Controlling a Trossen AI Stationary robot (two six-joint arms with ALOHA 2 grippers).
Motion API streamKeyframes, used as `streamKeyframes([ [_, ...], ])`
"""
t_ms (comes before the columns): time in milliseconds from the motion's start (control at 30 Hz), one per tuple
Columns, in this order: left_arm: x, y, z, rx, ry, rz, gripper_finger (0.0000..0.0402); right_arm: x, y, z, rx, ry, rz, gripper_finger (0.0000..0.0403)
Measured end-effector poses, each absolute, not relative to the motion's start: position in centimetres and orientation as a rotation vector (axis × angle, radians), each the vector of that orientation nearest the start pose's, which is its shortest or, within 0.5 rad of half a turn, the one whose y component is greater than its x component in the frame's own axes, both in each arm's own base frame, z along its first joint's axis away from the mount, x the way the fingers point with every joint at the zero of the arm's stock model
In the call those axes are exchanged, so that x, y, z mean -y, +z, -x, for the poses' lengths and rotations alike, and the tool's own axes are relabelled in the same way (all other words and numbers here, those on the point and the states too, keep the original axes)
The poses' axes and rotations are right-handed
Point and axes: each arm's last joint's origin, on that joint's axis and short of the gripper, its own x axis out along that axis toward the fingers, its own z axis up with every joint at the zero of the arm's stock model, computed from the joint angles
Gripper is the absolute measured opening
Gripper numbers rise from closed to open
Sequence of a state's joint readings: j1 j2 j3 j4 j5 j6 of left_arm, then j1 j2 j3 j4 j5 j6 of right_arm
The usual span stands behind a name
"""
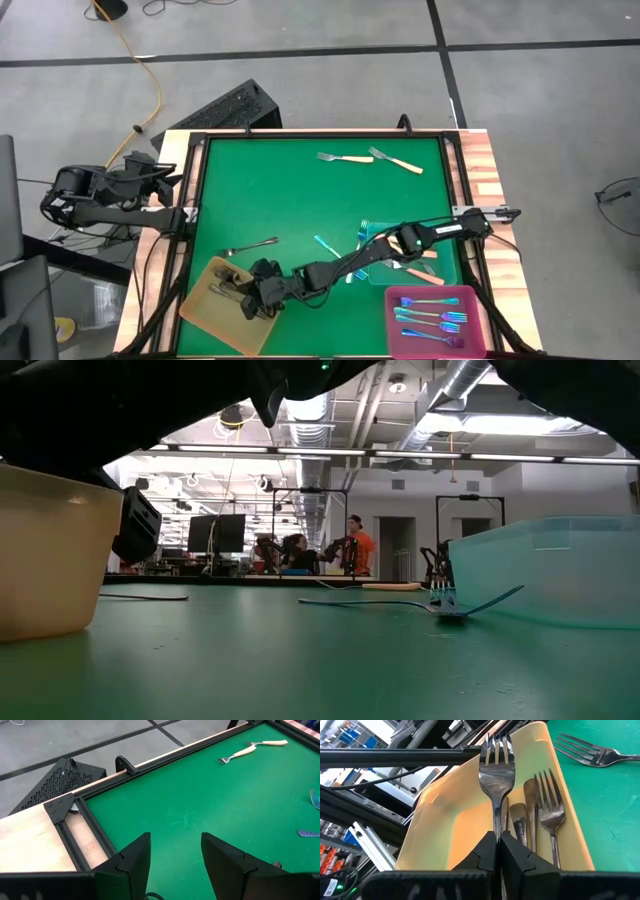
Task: Sort silverware by color (type)
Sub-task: Put the black fork into the orange bin
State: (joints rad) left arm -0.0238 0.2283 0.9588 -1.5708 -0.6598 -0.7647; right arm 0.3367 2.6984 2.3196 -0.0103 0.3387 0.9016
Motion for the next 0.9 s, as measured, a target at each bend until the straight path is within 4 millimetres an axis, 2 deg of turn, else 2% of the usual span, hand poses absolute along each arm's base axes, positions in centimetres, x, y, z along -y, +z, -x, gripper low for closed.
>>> streamKeyframes([
  [900, -1.84, 30.38, 3.38, -0.524, 0.857, 0.424, 0.0158, -18.23, 14.56, -56.79, -0.363, -0.133, -0.758, 0.0047],
])
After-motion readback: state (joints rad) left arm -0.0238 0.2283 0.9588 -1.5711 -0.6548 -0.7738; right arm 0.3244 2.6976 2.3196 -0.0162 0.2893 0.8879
